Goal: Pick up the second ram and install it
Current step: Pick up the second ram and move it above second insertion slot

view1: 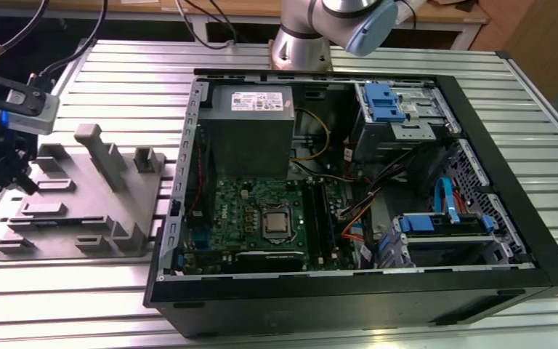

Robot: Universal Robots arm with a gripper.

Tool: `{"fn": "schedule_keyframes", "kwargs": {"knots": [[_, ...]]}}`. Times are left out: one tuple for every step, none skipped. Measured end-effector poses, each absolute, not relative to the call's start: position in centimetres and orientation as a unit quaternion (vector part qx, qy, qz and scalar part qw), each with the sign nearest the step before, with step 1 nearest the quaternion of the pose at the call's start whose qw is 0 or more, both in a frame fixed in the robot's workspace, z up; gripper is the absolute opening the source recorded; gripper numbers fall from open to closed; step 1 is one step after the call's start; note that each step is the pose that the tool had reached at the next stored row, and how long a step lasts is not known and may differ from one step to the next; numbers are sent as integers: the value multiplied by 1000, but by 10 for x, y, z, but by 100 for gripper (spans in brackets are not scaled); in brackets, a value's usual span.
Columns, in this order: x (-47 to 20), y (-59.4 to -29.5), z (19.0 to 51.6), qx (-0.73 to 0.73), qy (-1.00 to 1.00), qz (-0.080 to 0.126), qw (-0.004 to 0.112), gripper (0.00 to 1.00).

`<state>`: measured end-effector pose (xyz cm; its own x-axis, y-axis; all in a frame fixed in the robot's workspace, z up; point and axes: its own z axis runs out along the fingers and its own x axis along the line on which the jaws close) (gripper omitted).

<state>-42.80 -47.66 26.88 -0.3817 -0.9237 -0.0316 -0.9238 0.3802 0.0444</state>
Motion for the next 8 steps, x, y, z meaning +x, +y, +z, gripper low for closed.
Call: {"fn": "schedule_keyframes", "kwargs": {"knots": [[-428, -477, 268, -563, 826, 27, 1, 7], [-428, -477, 267, -571, 820, 27, 0, 7], [-428, -477, 266, -579, 815, 27, 0, 7], [-428, -477, 266, -586, 810, 27, 0, 7], [-428, -477, 265, -593, 805, 27, 0, 7], [-428, -477, 264, -600, 799, 27, -1, 7], [-428, -477, 263, -608, 794, 27, -1, 7], [-428, -477, 262, -615, 788, 27, -1, 7]]}}
